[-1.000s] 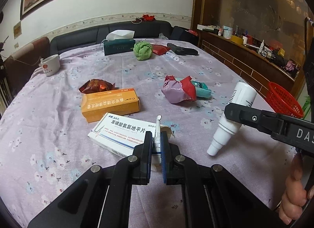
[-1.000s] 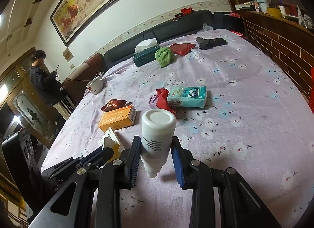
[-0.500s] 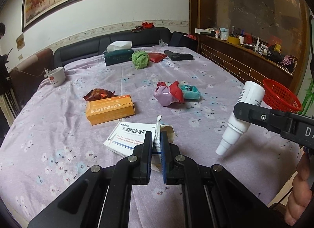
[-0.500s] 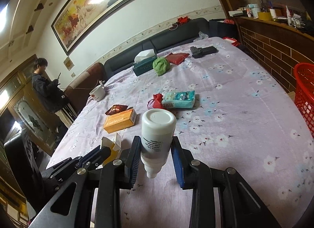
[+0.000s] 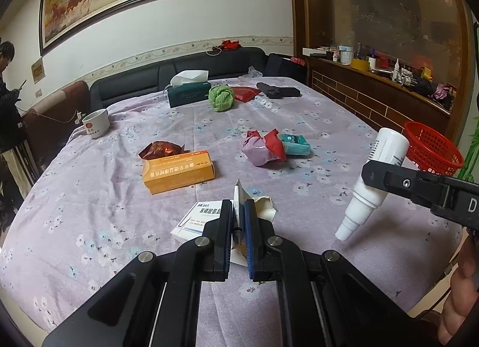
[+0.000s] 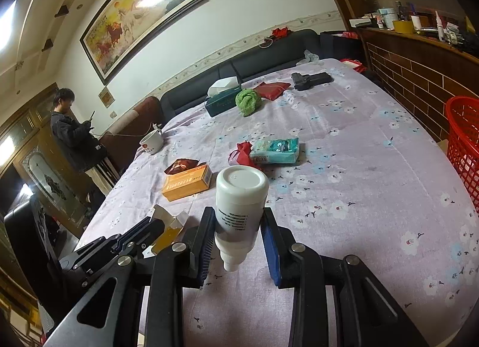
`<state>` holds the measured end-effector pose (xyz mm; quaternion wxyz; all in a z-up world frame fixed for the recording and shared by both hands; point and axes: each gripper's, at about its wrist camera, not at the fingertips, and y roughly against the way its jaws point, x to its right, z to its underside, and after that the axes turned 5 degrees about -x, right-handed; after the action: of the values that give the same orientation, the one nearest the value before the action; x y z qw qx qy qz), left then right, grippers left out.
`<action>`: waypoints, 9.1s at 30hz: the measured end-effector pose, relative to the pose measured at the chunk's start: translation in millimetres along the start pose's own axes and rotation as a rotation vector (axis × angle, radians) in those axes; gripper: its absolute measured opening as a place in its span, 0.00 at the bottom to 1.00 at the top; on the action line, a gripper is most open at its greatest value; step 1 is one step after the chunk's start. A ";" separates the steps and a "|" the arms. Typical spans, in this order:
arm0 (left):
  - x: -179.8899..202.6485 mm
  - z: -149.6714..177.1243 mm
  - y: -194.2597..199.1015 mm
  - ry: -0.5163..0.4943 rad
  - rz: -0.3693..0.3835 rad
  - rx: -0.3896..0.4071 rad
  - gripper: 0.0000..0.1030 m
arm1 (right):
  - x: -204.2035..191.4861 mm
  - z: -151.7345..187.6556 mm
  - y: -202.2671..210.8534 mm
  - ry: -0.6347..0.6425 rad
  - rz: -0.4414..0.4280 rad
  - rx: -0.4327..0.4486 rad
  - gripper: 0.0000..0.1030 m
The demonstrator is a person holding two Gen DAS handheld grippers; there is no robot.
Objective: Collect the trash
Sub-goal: 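Carry the spray bottle and toothpaste tube toward the red wastebasket, then open both tools to drop the bottle and tube into the wastebasket, then move both open tools back over the table, then grasp the orange medicine box with the left tool, then grasp the red packaging with the right tool while the left tool holds the orange box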
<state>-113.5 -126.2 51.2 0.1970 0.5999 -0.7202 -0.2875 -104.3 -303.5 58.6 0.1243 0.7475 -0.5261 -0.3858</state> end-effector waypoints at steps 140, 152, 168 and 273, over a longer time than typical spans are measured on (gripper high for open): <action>-124.7 -98.0 -155.6 0.089 0.248 -0.308 0.61 | 55.9 -20.3 -16.1 -0.059 0.139 -0.132 0.44; -78.4 -52.3 -100.3 -0.164 0.315 -0.333 0.70 | 53.1 -21.9 -30.9 -0.058 0.115 -0.162 0.44; -92.0 -52.5 -134.3 -0.116 0.429 -0.418 0.71 | 37.8 -33.3 -46.0 -0.012 0.127 -0.184 0.44; -125.3 -55.8 -105.9 0.267 -0.109 -0.043 0.45 | -53.9 -61.8 -156.7 0.359 0.165 0.012 0.18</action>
<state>26.5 -25.8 32.2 0.2880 0.6668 -0.6474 -0.2310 39.6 -204.4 31.4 0.2428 0.7594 -0.5573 -0.2318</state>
